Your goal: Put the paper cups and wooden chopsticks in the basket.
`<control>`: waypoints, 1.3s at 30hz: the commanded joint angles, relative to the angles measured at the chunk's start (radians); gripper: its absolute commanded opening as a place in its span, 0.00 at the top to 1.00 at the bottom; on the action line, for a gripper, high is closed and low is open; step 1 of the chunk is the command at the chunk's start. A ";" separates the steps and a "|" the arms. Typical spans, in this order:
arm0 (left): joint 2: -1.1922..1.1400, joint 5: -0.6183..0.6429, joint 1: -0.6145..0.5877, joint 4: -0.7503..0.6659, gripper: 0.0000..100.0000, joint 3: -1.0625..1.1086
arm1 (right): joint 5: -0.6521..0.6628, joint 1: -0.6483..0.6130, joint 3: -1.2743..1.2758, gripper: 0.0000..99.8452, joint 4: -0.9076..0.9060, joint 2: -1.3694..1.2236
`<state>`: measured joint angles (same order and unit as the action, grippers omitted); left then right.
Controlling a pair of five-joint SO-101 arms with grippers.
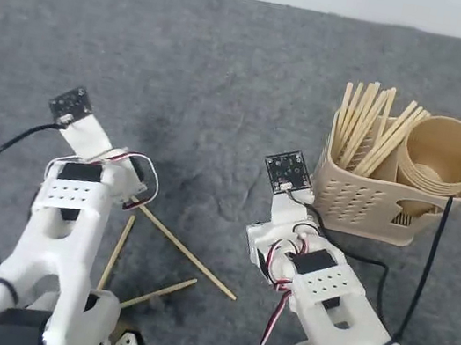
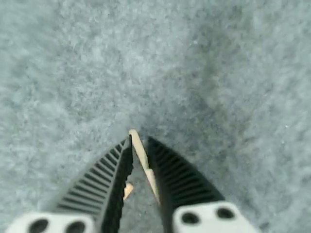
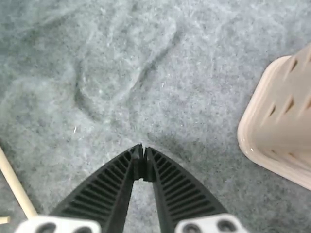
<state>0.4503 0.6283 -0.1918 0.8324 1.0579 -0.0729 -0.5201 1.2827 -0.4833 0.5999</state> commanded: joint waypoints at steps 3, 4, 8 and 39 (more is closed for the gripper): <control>-0.003 0.012 0.020 -0.023 0.82 -0.012 | 0.017 -0.008 -0.068 0.99 0.024 -0.007; -0.005 0.012 0.020 -0.023 0.83 -0.008 | 0.017 -0.008 -0.068 0.99 0.024 -0.007; -0.005 0.012 0.012 -0.005 0.91 -0.007 | 0.017 -0.008 -0.068 0.99 0.022 -0.007; -0.187 0.038 0.020 0.121 0.95 -0.142 | 0.017 -0.008 -0.068 0.99 0.024 -0.007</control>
<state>0.2938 0.6544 -0.1811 0.9306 0.9751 -0.0698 -0.5201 1.2827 -0.4833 0.5999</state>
